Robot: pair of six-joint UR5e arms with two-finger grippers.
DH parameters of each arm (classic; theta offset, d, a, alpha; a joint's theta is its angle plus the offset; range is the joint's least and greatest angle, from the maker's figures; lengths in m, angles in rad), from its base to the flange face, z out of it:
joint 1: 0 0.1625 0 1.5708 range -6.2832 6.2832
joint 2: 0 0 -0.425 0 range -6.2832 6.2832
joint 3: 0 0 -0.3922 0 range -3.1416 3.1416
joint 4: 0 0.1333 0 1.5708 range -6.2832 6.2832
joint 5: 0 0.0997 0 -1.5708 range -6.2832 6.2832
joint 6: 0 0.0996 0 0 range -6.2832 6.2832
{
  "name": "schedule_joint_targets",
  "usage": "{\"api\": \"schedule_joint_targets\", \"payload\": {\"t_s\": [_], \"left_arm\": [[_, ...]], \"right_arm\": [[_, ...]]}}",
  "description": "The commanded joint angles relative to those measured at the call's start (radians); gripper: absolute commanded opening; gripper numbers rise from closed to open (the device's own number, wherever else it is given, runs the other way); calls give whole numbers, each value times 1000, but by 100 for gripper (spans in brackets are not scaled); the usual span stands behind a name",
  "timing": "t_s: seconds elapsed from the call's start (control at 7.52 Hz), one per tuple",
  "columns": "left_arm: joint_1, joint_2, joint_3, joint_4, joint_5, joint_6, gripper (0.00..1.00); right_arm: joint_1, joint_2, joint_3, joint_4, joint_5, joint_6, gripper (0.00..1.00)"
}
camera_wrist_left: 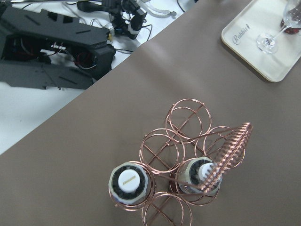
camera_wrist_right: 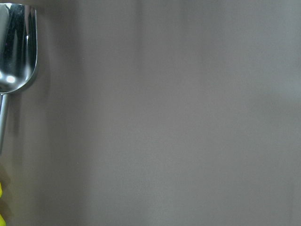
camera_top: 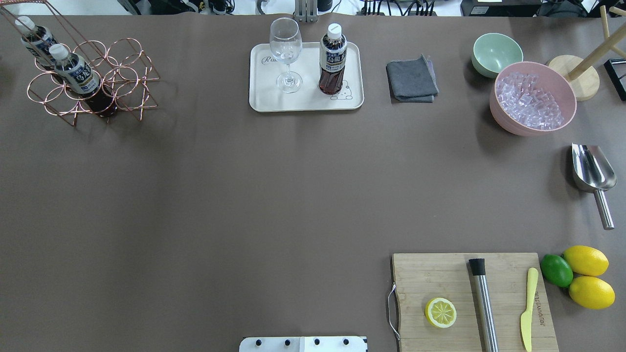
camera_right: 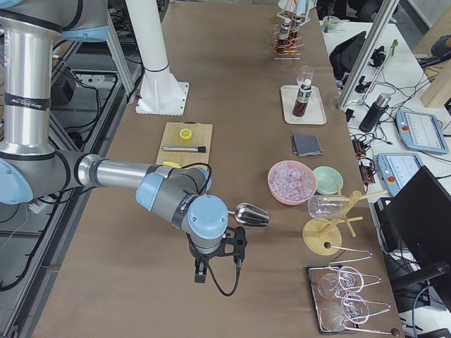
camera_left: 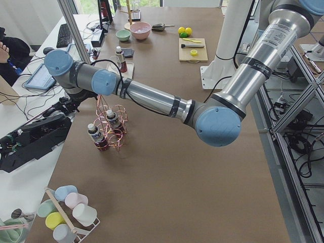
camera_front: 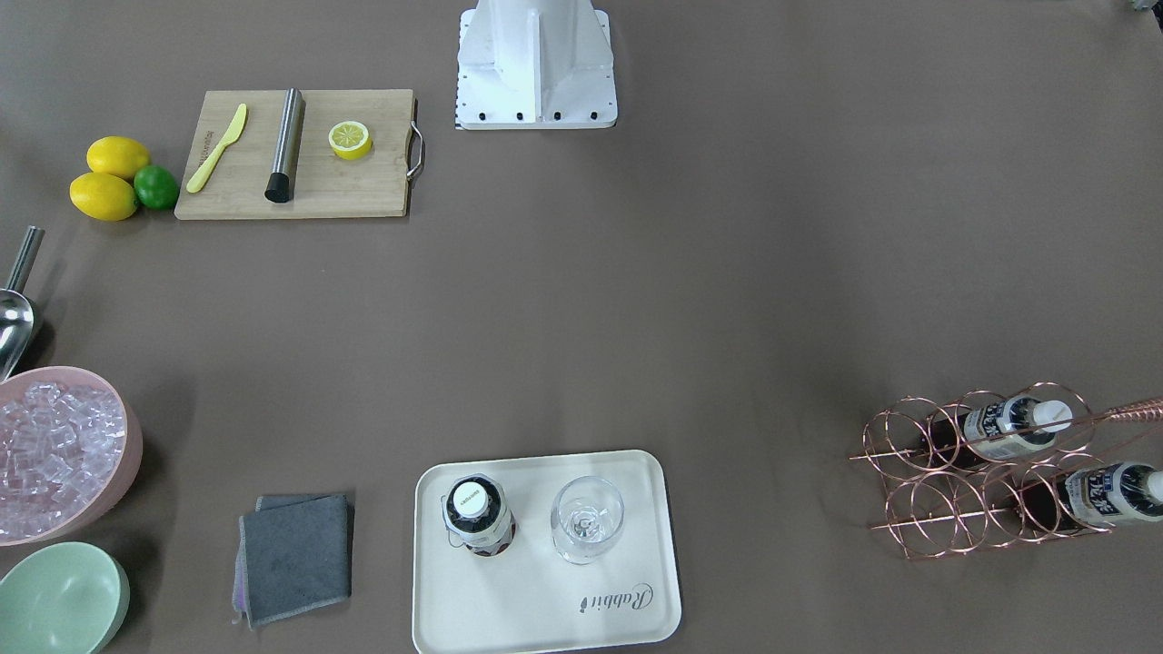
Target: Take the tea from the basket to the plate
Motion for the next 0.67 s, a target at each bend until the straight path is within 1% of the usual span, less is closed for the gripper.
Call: {"api": "schedule_joint_targets", "payload": {"t_s": [0.0, 0.13, 0.27, 0.4, 0.53], "left_arm": [[-30, 57, 8, 3, 17, -327, 98], [-38, 88, 1, 6, 34, -428, 98], [-49, 96, -6, 10, 84, -560, 98], [-49, 131, -1, 13, 138, -631, 98], [-49, 163, -31, 12, 142, -680, 98]], "right_arm": [[0, 0, 2, 0, 1, 0, 100], [2, 1, 2, 0, 1, 0, 100], [2, 0, 0, 0, 1, 0, 100], [2, 0, 0, 0, 1, 0, 100], [2, 0, 0, 0, 1, 0, 100]]}}
